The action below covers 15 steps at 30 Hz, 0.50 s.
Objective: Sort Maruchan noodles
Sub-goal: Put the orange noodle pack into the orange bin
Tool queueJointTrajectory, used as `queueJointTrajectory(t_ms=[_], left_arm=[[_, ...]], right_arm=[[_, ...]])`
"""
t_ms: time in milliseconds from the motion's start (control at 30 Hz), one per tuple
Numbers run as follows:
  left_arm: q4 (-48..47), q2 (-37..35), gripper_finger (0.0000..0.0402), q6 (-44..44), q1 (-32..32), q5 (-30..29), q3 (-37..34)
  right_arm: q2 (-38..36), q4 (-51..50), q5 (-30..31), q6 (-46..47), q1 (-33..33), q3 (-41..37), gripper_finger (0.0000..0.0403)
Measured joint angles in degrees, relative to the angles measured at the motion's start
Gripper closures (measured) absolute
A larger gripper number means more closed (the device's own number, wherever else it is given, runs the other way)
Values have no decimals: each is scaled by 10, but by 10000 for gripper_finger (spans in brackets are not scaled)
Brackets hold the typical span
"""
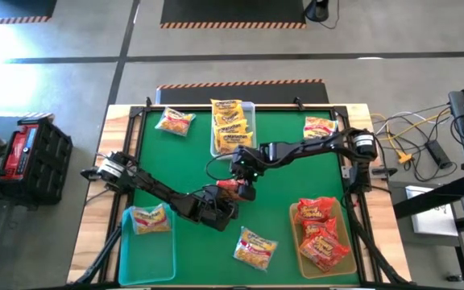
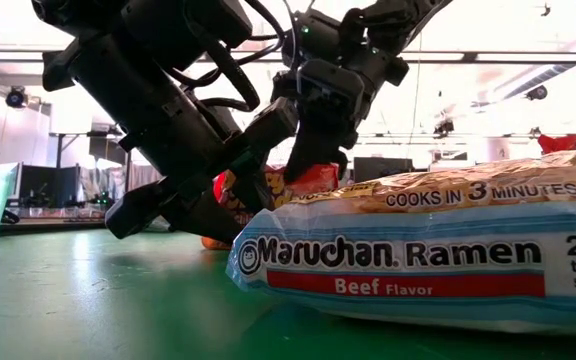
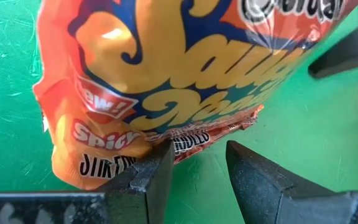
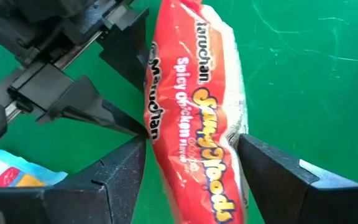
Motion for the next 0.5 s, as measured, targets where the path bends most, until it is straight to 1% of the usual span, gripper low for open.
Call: queueJointTrajectory(t_ms=[200,500], left_arm=[[1,0,261,5,0,0,0],[2,0,261,11,-1,0,0]], right_arm=[[14,4,0,-2,0,0,160],[25,4,3,-4,1,3,188]])
